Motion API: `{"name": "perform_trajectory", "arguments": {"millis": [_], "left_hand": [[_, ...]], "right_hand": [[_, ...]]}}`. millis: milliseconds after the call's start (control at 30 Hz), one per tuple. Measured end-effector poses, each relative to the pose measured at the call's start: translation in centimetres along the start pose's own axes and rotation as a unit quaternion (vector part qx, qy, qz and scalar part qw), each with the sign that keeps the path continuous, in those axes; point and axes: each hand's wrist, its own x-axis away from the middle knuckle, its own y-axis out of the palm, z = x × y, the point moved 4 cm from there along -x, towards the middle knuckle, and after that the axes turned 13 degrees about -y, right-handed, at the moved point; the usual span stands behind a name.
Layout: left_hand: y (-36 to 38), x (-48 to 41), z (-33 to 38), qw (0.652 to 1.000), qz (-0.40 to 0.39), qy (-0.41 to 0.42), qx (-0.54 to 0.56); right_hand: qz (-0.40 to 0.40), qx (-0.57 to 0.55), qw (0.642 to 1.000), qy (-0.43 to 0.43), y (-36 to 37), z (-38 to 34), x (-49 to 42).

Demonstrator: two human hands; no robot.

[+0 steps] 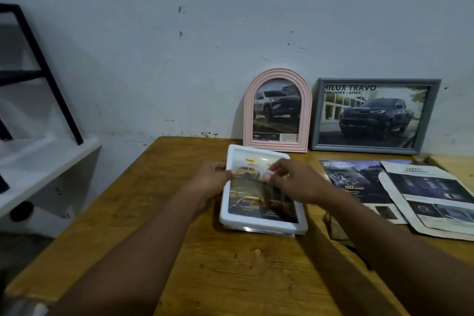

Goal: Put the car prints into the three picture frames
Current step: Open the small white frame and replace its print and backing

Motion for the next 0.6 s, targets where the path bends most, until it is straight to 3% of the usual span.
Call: {"name": "perform_trajectory", "arguments": {"millis": [133,167,267,400,600], "left_hand": [[0.5,-2.3,-1.9,0.991,0.088,0.037,-0.095],[0.9,-2.2,-1.9,0.976,0.123,0.076,-0.163],[1.8,-1.4,-2.5,0.887,0.240,0.177,-0.352],[1.8,-1.2,-3.2,0.860,0.277,0.225,-0.365],[1.9,-1.3,-3.8,0.865,0.252,0.257,-0.350]], "right_hand": [[0.009,0.091,0.996,-0.016,2.1,2.2,1.3],[0.022,0.107,0.994,-0.027,2.5,2.3,1.5],[0.085,0.095,0.991,-0.052,2.8,2.3,2.1],[0.155,0.098,0.981,-0.066,2.8,2.8,2.8],[0.164,0.177,0.968,-0.067,3.8,3.4,3.0]]}}
